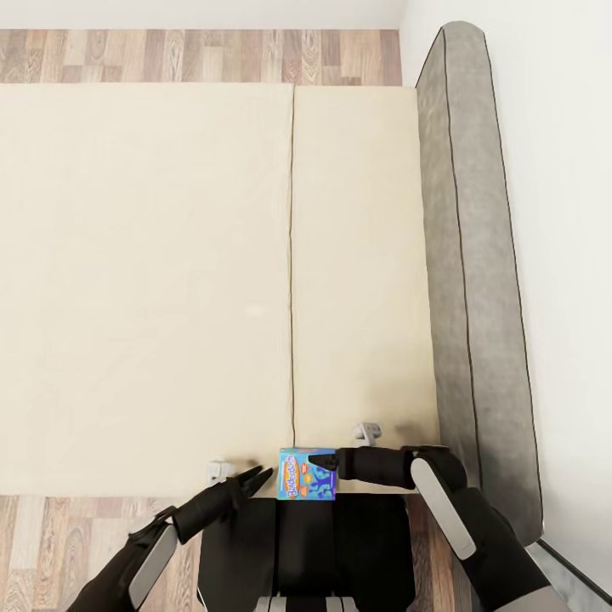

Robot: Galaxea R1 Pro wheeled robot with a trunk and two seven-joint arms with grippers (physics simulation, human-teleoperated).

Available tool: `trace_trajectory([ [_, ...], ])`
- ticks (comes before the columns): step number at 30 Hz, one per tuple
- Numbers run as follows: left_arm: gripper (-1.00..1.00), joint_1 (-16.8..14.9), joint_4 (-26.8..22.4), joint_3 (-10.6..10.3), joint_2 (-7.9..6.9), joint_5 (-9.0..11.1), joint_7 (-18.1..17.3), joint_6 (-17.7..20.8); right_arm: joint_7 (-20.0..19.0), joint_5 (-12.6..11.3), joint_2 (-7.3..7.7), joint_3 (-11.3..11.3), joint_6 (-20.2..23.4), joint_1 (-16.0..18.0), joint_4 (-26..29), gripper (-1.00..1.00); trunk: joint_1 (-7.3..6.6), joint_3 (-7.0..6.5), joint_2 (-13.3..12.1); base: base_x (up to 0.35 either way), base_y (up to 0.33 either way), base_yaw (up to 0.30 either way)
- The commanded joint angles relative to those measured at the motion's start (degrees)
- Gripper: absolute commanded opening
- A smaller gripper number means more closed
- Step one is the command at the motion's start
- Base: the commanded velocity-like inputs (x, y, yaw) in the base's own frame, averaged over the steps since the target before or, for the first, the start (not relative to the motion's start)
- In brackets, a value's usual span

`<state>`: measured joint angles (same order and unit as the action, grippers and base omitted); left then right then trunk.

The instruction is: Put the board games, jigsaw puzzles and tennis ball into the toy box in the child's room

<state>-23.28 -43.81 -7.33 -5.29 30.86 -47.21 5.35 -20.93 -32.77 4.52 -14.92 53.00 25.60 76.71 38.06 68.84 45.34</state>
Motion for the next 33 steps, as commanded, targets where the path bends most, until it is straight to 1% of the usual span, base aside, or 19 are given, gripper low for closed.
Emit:
trace_trajectory([
  [1,1.0,-0.06,0.17,-0.3,-0.01,-0.26,2.95,0.72,-0.34,0.22,0.05,-0.04,0.14,-0.03,0.12,1.0,0.03,0.03,0.04,0.0,0.0,0.0],
  [14,1.0,-0.44,0.43,-0.46,0.14,-0.2,2.93,0.72,-0.41,-0.2,0.12,-0.03,2.07,-0.23,0.75,1.0,0.03,0.03,0.04,0.0,0.0,0.0],
  [27,1.0,-0.88,0.58,-0.49,0.44,-0.19,2.84,0.72,-0.47,-0.27,0.21,-0.13,3.32,-0.55,3.2,1.0,0.03,0.03,0.04,0.0,0.0,0.0],
  [33,1.0,-1.26,1.11,-0.55,0.67,-0.19,2.78,0.72,-0.54,-0.31,0.21,-0.18,4.66,-0.67,4.62,1.0,0.03,0.03,0.04,0.0,0.0,0.0],
])
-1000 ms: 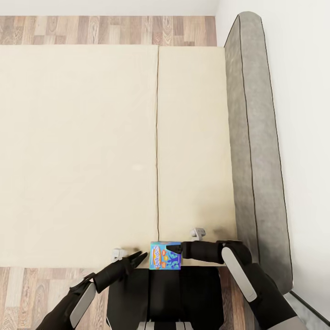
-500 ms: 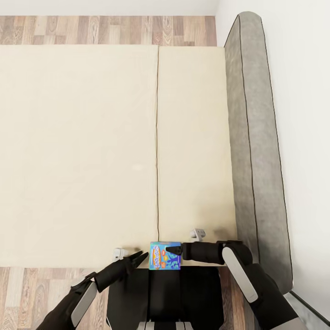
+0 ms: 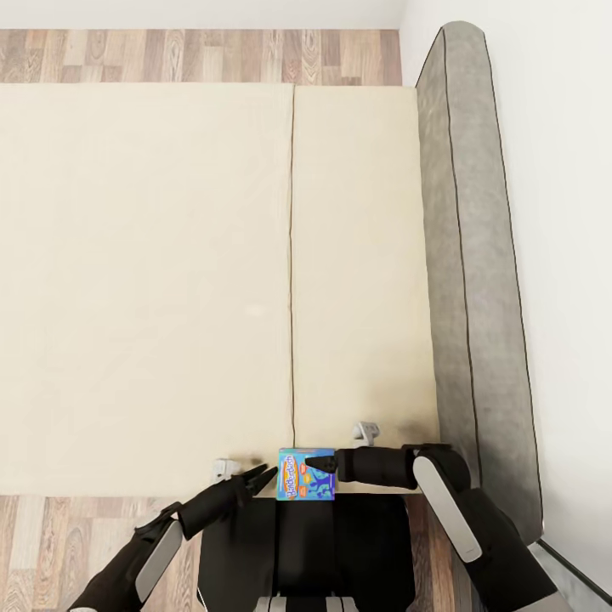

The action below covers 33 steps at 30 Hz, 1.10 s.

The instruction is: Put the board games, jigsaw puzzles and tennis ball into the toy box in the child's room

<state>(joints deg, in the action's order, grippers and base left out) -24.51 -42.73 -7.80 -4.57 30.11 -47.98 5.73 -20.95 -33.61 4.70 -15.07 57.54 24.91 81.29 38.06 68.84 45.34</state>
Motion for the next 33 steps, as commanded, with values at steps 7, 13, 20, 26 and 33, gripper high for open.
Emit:
trace_trajectory([
  [7,1.0,-0.2,0.26,-0.1,0.04,0.56,3.52,0.33,-2.76,0.43,0.1,0.0,0.75,-0.02,0.73,1.0,0.03,0.03,0.04,0.0,0.0,0.0],
  [13,1.0,-0.24,0.32,-0.1,0.07,0.54,3.52,0.33,-5.85,0.45,0.55,0.02,1.34,-0.03,0.92,1.0,0.03,0.03,0.04,0.0,0.0,0.0],
  [20,1.0,-0.27,0.53,-0.11,0.09,0.54,3.51,0.33,-7.8,0.47,1.45,0.09,2.46,-0.01,1.25,1.0,0.03,0.03,0.04,0.0,0.0,0.0],
  [26,1.0,-0.46,0.8,-0.11,0.15,0.55,3.51,0.33,-8.31,0.45,1.75,0.09,2.46,-0.07,2.39,1.0,0.03,0.03,0.04,0.0,0.0,0.0],
  [33,1.0,-0.61,1.19,-0.11,0.17,0.55,3.51,0.28,-8.47,0.42,1.89,0.06,2.46,-0.3,3.55,1.0,0.03,0.03,0.04,0.0,0.0,0.0],
])
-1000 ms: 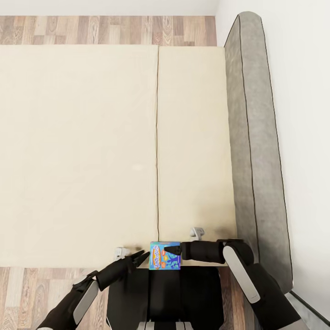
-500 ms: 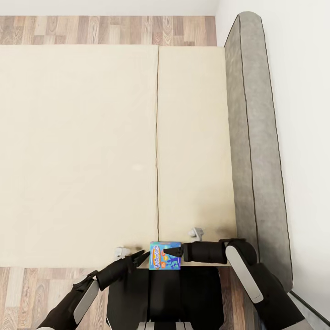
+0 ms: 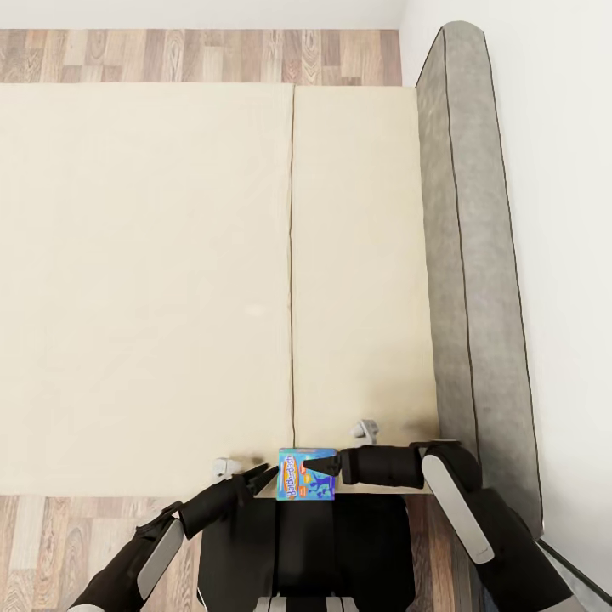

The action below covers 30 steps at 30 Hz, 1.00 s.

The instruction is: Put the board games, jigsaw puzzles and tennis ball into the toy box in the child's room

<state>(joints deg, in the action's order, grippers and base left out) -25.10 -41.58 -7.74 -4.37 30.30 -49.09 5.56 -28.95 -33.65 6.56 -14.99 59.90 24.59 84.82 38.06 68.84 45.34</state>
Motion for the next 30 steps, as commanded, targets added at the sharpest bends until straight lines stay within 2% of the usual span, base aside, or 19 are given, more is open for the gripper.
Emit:
trace_trajectory([
  [1,1.0,-0.04,0.11,-0.17,-0.04,0.37,4.62,0.44,-0.5,0.46,0.05,-0.02,0.1,-0.1,0.32,1.0,0.03,0.03,0.04,0.0,0.0,0.0],
  [13,1.0,-0.17,0.33,-0.17,-0.01,0.34,4.62,0.42,-0.64,0.43,0.08,-0.07,0.1,-0.96,2.33,1.0,0.03,0.03,0.04,0.0,0.0,0.0],
  [30,1.0,-0.21,0.4,-0.17,0.06,0.29,4.62,0.41,-0.3,0.65,-0.52,-0.19,0.1,-1.11,1.98,1.0,0.03,0.03,0.04,0.0,0.0,0.0],
])
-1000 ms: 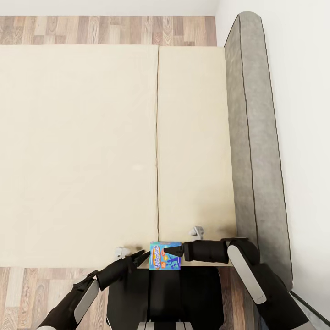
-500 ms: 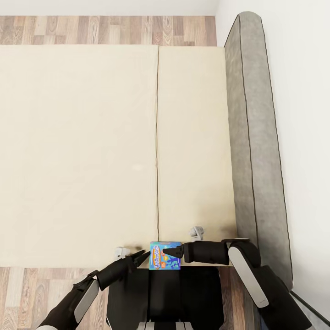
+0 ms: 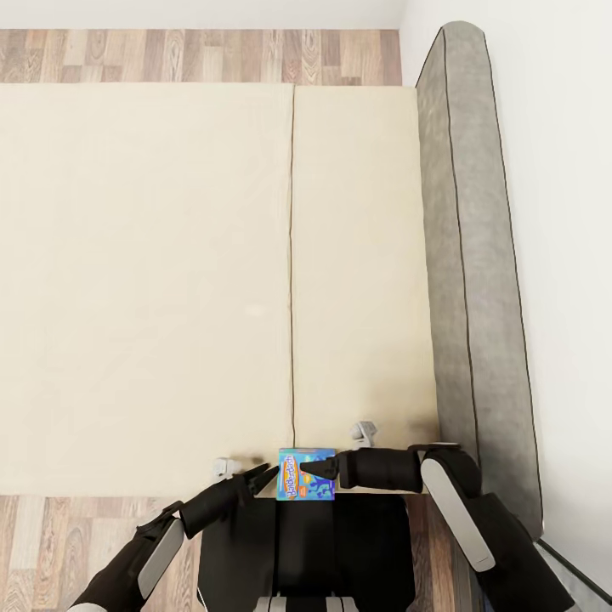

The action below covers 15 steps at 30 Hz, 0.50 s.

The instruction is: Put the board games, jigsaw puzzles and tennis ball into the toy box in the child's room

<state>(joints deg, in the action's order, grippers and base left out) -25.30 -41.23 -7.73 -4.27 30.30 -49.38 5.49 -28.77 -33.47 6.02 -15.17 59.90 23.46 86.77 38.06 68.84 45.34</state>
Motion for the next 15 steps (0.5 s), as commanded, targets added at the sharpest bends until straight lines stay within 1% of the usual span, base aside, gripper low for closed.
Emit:
trace_trajectory([
  [1,1.0,-0.01,0.06,-0.18,-0.04,0.29,4.91,0.49,-0.39,0.51,-0.02,0.0,0.1,0.02,-0.13,1.0,0.02,0.03,0.04,0.0,0.0,0.0],
  [5,1.0,-0.02,0.04,-0.18,-0.04,0.29,4.91,0.49,-0.24,0.61,-0.12,0.03,0.1,0.03,-0.67,1.0,0.02,0.03,0.04,0.0,0.0,0.0],
  [10,1.0,-0.02,0.03,-0.18,-0.04,0.29,4.91,0.49,0.69,0.76,-0.28,0.15,0.1,0.11,-2.68,1.0,0.02,0.03,0.04,0.0,0.0,0.0],
  [15,1.0,-0.02,0.03,-0.18,-0.04,0.29,4.91,0.49,2.48,0.71,-0.21,0.25,-1.74,0.19,-4.53,1.0,0.02,0.03,0.04,0.0,0.0,0.0],
])
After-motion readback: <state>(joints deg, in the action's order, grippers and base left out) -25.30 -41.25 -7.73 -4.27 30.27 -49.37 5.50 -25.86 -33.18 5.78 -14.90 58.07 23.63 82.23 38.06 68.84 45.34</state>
